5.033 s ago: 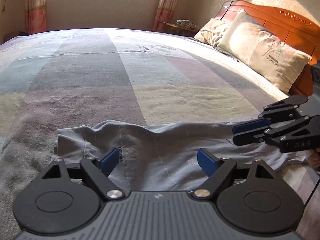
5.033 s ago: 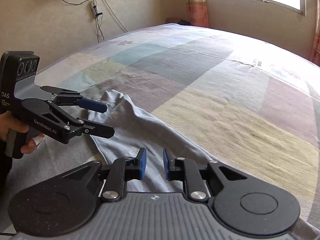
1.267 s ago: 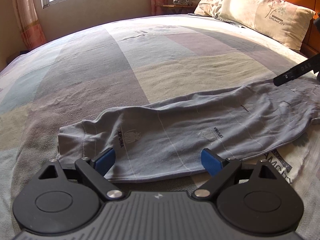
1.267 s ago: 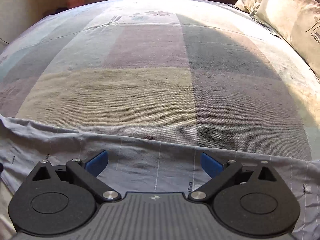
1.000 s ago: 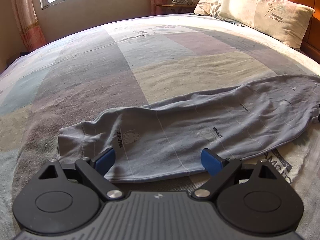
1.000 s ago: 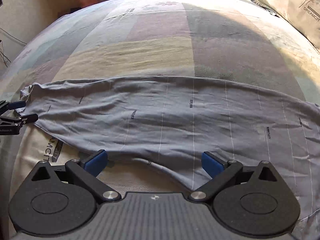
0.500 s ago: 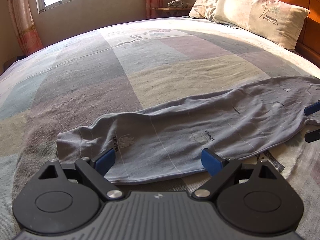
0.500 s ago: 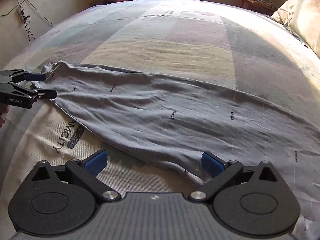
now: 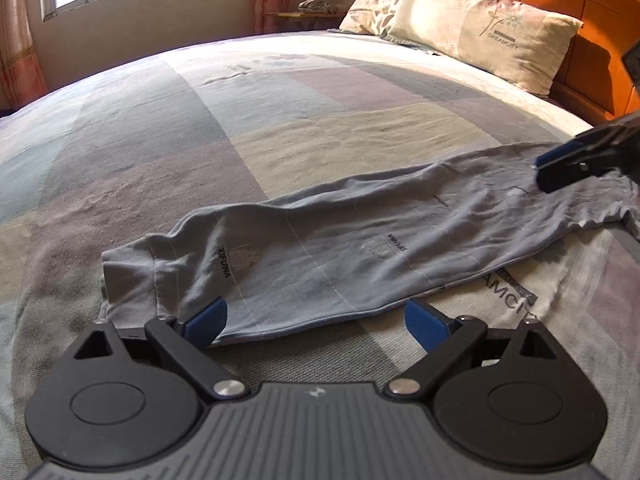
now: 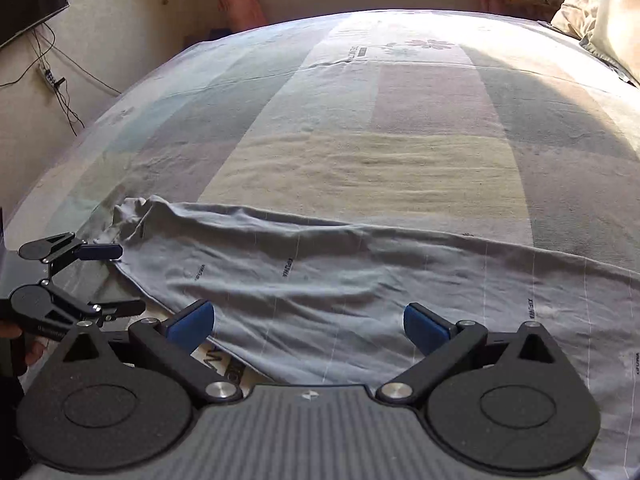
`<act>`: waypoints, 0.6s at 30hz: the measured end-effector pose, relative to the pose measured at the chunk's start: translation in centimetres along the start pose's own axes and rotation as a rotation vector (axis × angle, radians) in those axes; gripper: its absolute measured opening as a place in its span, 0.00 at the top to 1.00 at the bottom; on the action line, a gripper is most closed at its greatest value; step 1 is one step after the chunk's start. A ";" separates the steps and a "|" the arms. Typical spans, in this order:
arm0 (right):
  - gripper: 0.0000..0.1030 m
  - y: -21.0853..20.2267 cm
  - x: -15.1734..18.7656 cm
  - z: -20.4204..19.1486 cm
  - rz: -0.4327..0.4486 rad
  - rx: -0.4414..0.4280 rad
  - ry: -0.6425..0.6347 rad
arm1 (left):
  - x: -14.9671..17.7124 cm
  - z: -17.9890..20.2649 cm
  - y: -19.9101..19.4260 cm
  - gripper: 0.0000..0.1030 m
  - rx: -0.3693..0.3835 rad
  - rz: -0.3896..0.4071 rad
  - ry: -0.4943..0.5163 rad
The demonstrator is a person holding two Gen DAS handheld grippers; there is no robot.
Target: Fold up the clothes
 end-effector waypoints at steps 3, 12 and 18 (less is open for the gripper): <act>0.00 2.1 -0.9 -1.7 0.007 -0.058 -0.020 | -0.3 -0.1 -1.5 0.06 -0.009 0.052 -0.001; 0.00 4.0 2.9 -6.3 -0.120 -0.205 -0.131 | 0.6 -3.9 -1.8 0.06 -0.160 0.019 -0.130; 0.00 2.5 -1.2 -7.1 -0.066 -0.243 -0.127 | 1.4 -5.8 -3.4 0.06 -0.213 0.036 -0.187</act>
Point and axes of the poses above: each gripper's, at about its wrist camera, not at the fingertips, and y roughly the way its jaws point, z to its right, x to its underside, the point moved 2 cm from there along y, roughly the way its jaws point, and after that the axes turned 11 degrees about x, right-handed, at the moved point
